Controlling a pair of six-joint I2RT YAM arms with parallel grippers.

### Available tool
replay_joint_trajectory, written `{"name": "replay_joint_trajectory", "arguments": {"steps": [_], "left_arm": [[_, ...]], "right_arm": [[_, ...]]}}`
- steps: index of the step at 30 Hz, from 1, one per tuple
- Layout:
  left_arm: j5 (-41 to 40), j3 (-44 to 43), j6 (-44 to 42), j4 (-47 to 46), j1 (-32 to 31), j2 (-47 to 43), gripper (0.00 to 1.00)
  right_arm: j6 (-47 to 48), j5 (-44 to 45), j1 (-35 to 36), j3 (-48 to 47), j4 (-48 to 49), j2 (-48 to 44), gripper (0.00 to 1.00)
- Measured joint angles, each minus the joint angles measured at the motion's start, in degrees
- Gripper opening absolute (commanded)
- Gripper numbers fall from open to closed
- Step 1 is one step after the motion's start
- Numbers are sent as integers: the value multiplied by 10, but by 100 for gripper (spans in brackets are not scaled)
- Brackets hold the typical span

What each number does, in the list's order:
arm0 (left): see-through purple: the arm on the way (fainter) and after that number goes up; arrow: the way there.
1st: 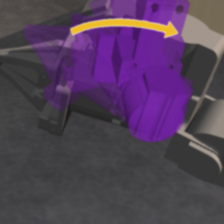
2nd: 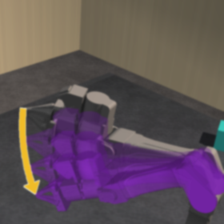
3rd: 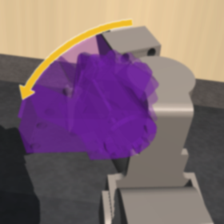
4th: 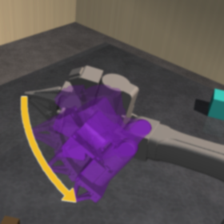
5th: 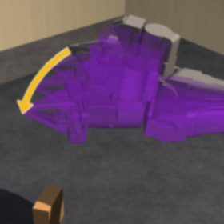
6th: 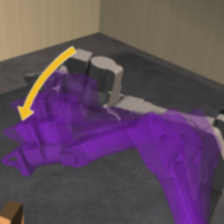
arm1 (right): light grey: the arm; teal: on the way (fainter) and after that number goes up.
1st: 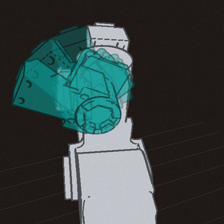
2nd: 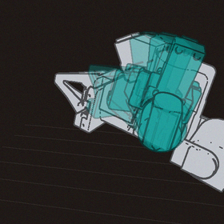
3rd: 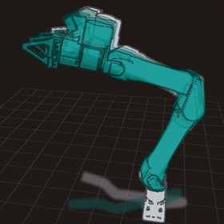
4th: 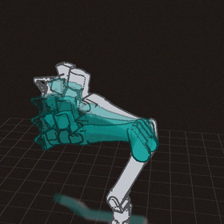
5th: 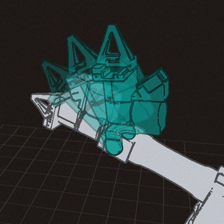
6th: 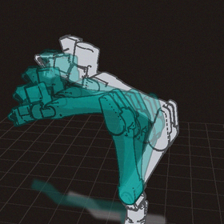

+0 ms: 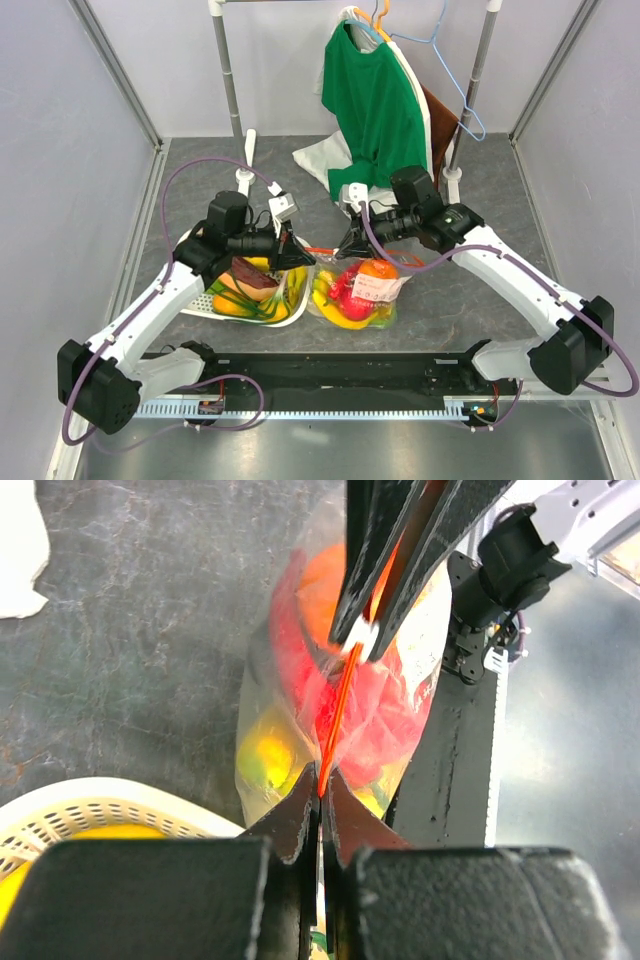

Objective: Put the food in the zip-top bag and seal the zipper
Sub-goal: Zip the zipper food storage bag at the center of the board.

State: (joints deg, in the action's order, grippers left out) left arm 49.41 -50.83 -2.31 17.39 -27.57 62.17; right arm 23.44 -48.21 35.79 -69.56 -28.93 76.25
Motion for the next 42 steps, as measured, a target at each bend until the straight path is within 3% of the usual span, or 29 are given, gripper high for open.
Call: {"name": "replay_joint_trajectory", "arguments": {"steps": [15,35,42], "left_arm": [[-15,0,32,-7,54,-3,2],[-28,-22,33,18,62,1,2],[-28,-30,28,23,64,12,2]], "right_arm": [[101,-10,-95,0,-162,-43,0],[310,29,-216,0,-410,-68,0],[356,48,-240,0,-443,-72,2]]}}
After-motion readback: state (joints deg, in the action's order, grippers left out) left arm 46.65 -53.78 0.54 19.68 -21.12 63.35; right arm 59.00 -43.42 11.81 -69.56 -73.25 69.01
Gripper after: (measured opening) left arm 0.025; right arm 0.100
